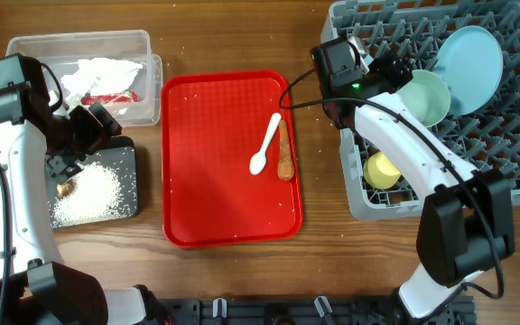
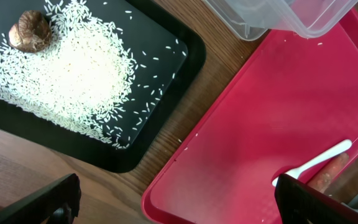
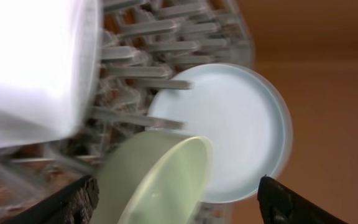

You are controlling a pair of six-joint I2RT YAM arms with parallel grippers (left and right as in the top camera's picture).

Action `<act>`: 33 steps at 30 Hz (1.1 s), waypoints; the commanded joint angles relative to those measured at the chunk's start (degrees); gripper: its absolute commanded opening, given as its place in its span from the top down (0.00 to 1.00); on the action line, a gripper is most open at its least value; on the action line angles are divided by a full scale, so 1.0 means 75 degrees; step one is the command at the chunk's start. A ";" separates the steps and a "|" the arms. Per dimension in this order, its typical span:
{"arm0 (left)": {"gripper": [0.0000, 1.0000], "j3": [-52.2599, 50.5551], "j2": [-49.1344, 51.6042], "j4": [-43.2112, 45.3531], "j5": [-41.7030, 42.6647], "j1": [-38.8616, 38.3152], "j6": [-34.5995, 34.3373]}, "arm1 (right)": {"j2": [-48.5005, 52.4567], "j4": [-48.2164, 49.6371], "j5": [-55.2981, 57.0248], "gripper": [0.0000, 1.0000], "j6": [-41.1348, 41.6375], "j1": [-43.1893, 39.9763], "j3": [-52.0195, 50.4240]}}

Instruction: Sort waste into correct bins and load items into the dishwasher rack

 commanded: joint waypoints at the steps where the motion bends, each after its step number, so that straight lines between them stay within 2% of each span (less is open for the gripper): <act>1: 0.00 0.0093 -0.0047 -0.0003 0.0090 0.0029 -0.0015 | -0.1102 -0.0391 -0.1982 0.15 0.1958 0.0038 0.0044; 5: 0.00 0.0093 -0.0047 -0.0003 0.0090 0.0029 -0.0015 | -0.2279 -0.0938 -0.4232 0.15 0.2605 0.0041 0.0044; 7: 0.00 0.0093 -0.0047 -0.0003 0.0090 0.0029 -0.0015 | -0.2978 -0.1381 -0.5849 0.15 0.2503 0.0041 0.0044; 9: 0.00 0.0093 -0.0047 -0.0003 0.0090 0.0029 -0.0015 | -0.3605 -0.1547 -0.6668 0.16 0.2463 0.0038 0.0044; 10: 0.00 0.0093 -0.0047 -0.0003 0.0090 0.0029 -0.0015 | -0.3806 -0.1545 -0.6656 0.19 0.2713 0.0012 0.0044; 13: 0.00 0.0093 -0.0047 -0.0003 0.0090 0.0029 -0.0015 | -0.4176 -0.1440 -0.5936 0.19 0.4543 -0.0303 0.0044; 17: 0.00 0.0090 -0.0047 -0.0003 0.0090 0.0029 -0.0015 | -0.4121 -0.1612 -0.4884 0.20 0.6994 -0.1137 0.0009; 19: 0.00 0.0093 -0.0047 -0.0003 0.0090 0.0029 -0.0015 | -0.4042 -0.1751 -0.4989 0.20 0.8105 -0.1754 0.0006; 24: 0.00 0.0093 -0.0047 -0.0003 0.0090 0.0029 -0.0015 | -0.3739 -0.1775 -0.5980 0.27 0.8046 -0.3037 0.0006; 29: 0.00 0.0093 -0.0047 -0.0003 0.0090 0.0029 -0.0015 | -0.3299 -0.2264 -0.5980 0.41 0.7857 -0.3544 -0.0035; 33: 0.00 0.0093 -0.0047 -0.0003 0.0090 0.0029 -0.0015 | -0.2643 -0.2489 -0.6079 0.48 0.7831 -0.3620 -0.0187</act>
